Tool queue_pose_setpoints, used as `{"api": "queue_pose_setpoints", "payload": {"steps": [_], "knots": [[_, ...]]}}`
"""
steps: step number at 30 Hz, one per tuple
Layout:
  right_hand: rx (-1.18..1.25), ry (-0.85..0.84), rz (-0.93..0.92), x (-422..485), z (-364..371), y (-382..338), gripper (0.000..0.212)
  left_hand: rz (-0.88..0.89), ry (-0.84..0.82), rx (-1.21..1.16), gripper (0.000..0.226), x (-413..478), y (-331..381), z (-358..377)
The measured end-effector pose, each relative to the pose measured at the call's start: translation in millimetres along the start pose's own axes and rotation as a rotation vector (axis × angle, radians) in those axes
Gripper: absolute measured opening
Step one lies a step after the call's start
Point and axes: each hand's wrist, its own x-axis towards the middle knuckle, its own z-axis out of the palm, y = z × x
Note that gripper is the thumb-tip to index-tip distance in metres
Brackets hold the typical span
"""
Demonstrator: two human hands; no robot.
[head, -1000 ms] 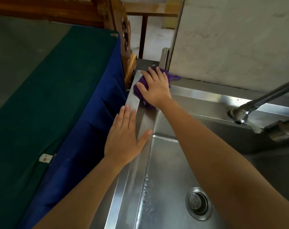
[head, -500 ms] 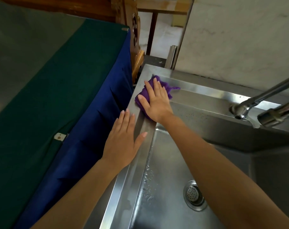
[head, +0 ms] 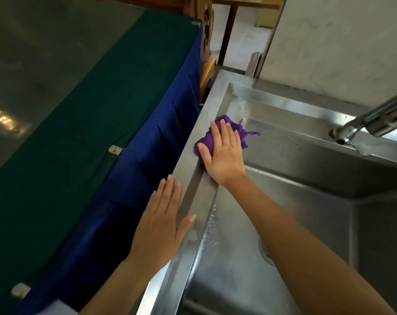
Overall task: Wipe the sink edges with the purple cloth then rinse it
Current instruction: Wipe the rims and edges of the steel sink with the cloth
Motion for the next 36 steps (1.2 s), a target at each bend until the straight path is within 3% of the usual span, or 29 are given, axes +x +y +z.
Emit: {"api": "queue_pose_setpoints", "payload": {"steps": [7, 11, 15, 18, 20, 22, 25, 27, 29, 31, 33, 36], "knots": [[0.004, 0.002, 0.271, -35.3, 5.4, -49.6, 0.07, 0.004, 0.009, 0.032, 0.082, -27.7, 3.3, 5.7], [0.026, -0.125, 0.345, -58.2, -2.1, -74.2, 0.077, 0.034, -0.018, 0.001, 0.083, -51.7, 0.6, 3.5], [0.219, -0.218, 0.189, -54.9, -41.3, -56.2, 0.065, 0.066, -0.043, -0.015, 0.081, -65.9, -11.1, 3.9], [-0.057, -0.259, -0.167, -62.0, -43.7, -32.3, 0.056, 0.077, -0.036, -0.034, 0.078, -70.5, -15.7, 4.5], [-0.056, -0.256, -0.192, -70.1, -29.1, -27.0, 0.056, 0.081, -0.028, -0.068, 0.076, -72.2, -17.3, 5.8], [-0.006, -0.173, -0.059, -75.9, -14.0, -35.7, 0.058, 0.079, -0.031, -0.06, 0.076, -74.2, -18.6, 7.7], [0.063, -0.045, 0.302, -80.1, 0.5, -71.8, 0.062, 0.081, -0.023, -0.017, 0.078, -75.0, -18.4, 9.2], [0.16, -0.108, 0.522, -76.9, -2.4, -93.6, 0.068, 0.076, -0.025, -0.05, 0.076, -75.6, -19.0, 8.4], [0.269, -0.236, 0.612, -69.7, -18.3, -96.7, 0.072, 0.093, -0.035, -0.073, 0.074, -78.3, -22.2, 7.6], [0.288, -0.324, 0.526, -68.3, -40.1, -85.5, 0.069, 0.116, -0.043, -0.075, 0.074, -83.0, -25.9, 7.5], [0.075, -0.369, 0.309, -77.5, -52.2, -75.7, 0.065, 0.113, -0.048, -0.082, 0.076, -86.8, -27.0, 9.0], [-0.302, -0.238, 0.014, -95.9, -38.1, -71.5, 0.064, 0.1, -0.038, -0.049, 0.076, -89.2, -24.0, 12.0]]}}
